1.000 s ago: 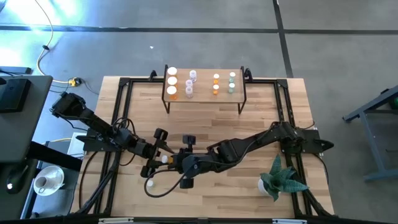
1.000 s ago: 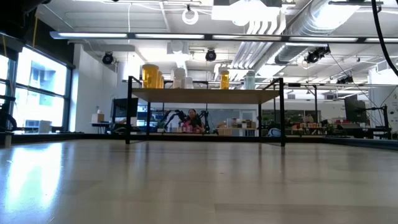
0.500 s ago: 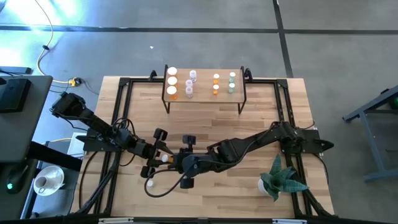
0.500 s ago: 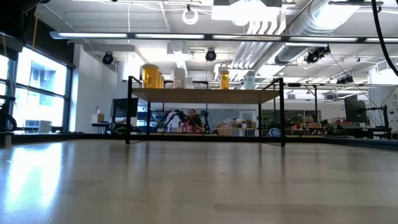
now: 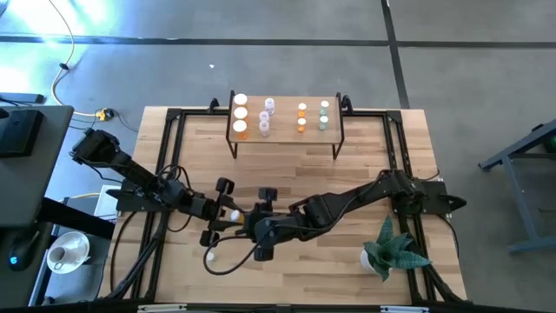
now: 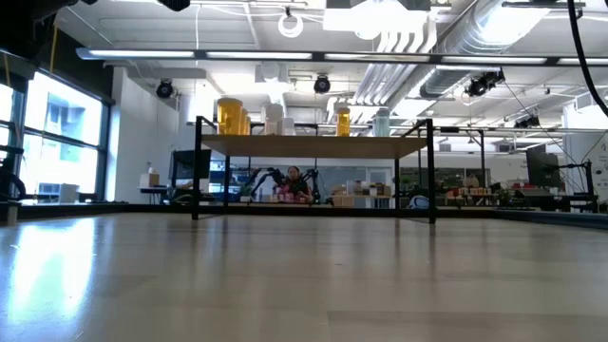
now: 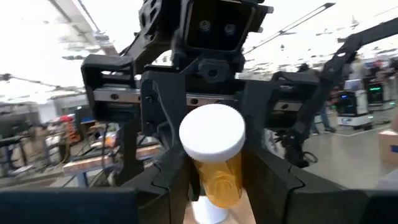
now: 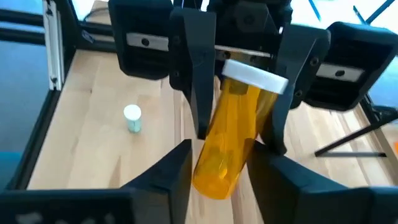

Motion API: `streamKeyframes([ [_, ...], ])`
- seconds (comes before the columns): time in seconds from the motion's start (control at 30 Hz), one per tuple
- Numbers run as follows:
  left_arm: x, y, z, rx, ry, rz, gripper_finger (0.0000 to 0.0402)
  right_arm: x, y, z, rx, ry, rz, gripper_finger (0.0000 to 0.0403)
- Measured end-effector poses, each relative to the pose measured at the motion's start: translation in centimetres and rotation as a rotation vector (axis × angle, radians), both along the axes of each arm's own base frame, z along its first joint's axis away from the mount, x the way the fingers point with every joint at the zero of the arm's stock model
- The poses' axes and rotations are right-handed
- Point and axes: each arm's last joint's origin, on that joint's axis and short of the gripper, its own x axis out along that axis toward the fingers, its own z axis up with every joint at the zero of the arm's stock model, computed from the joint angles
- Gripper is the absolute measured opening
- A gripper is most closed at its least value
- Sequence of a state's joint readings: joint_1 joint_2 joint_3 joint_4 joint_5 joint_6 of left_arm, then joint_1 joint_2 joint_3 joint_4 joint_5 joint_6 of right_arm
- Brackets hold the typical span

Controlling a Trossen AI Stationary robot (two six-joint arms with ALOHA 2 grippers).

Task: Pick and place medicine bottles onto shelf by color
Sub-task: Put the small orange pill bottle on the shelf aligned with the other small orange pill bottle

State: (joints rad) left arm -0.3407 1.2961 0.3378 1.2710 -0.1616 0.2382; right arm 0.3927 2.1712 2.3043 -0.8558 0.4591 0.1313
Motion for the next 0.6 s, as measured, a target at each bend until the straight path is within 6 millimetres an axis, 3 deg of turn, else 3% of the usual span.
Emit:
streamKeyframes([
  [0.23, 0.2, 0.2, -0.5, 0.012, 0.052, 0.072, 0.0123, -0.6, -0.7, 0.0, -0.006, 0.059, -0.025, 0.0191],
  [0.6, 0.2, 0.2, -0.5, 0.027, 0.052, 0.107, 0.0091, 0.0, -2.7, -0.1, 0.092, 0.083, -0.066, 0.0184],
])
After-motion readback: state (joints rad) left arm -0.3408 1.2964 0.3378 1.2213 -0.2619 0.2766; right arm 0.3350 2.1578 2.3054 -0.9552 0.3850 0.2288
